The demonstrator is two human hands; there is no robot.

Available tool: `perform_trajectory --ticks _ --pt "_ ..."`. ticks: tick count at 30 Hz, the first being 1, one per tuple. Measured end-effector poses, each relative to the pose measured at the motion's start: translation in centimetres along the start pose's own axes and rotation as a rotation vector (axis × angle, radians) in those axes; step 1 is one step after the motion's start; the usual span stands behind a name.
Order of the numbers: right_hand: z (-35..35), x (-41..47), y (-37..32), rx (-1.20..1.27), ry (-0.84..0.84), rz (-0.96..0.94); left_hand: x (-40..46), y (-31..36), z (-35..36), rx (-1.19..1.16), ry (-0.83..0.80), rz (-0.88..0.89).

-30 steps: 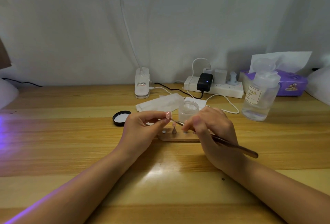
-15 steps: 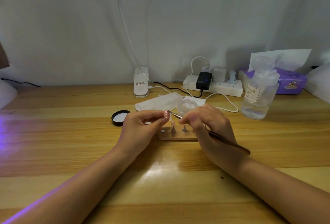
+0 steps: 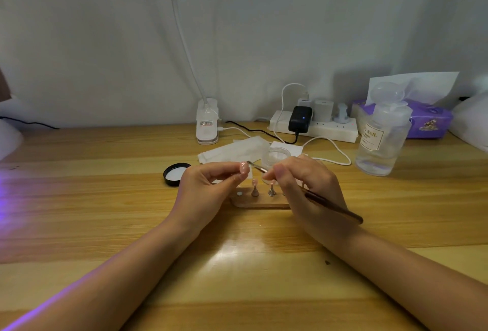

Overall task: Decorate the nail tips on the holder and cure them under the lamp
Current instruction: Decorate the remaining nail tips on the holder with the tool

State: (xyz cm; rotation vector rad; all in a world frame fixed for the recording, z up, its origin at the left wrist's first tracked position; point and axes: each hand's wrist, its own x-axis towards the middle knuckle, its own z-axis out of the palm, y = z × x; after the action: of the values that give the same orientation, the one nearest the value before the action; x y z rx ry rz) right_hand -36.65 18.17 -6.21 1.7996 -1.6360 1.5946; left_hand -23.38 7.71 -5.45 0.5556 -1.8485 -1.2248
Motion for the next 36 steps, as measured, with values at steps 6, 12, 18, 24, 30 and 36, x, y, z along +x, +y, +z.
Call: perform_trajectory --ticks 6,12,18,24,30,36 --pt "-0.12 -0.29 -0.39 0.035 -0.021 -0.096 -0.02 0.00 0.02 -0.001 0.006 0.008" --pt "-0.10 -0.04 -0.21 0.054 0.007 0.009 -0.06 0.00 -0.11 0.041 0.001 0.027" --pt "-0.10 -0.40 -0.31 0.079 -0.040 -0.065 -0.02 -0.05 -0.11 0.053 0.026 0.042" --pt "-0.35 -0.15 -0.39 0.096 0.020 0.101 -0.04 0.09 -0.21 0.088 0.017 0.080" --pt "-0.17 -0.03 -0.27 0.061 0.028 0.100 -0.19 0.28 -0.05 0.025 0.008 0.025" --pt "0.05 -0.16 -0.11 -0.022 -0.025 -0.043 -0.11 0.10 -0.09 0.056 0.009 0.031"
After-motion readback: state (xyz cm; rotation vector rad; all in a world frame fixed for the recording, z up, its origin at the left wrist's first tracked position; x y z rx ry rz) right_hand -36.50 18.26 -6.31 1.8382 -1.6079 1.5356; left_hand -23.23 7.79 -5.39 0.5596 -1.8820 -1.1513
